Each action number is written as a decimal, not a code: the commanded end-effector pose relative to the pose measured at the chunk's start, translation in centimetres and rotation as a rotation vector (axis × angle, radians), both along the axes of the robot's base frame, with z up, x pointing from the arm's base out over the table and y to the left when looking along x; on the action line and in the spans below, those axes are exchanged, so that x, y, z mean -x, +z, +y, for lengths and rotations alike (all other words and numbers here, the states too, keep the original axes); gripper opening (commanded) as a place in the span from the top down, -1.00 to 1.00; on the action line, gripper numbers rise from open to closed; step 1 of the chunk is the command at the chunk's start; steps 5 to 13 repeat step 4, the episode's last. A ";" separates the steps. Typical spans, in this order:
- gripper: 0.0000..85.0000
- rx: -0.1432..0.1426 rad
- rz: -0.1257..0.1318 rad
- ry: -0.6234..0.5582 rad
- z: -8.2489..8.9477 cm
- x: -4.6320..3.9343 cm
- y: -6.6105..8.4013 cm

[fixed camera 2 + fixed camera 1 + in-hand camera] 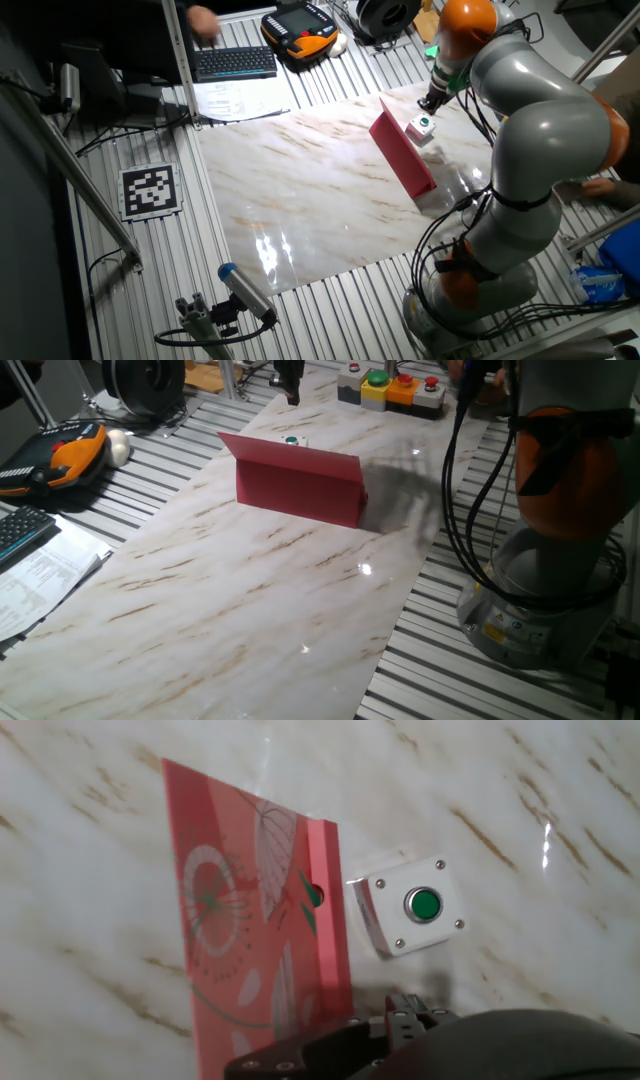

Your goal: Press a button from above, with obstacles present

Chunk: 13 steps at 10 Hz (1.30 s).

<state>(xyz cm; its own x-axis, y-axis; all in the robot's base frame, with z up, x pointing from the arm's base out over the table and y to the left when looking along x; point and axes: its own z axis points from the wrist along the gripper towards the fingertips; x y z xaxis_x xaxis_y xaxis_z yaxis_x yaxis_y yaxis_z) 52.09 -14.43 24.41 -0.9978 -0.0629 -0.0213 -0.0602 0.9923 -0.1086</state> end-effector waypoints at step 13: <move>1.00 0.010 -0.020 -0.020 0.7 0.42 -0.6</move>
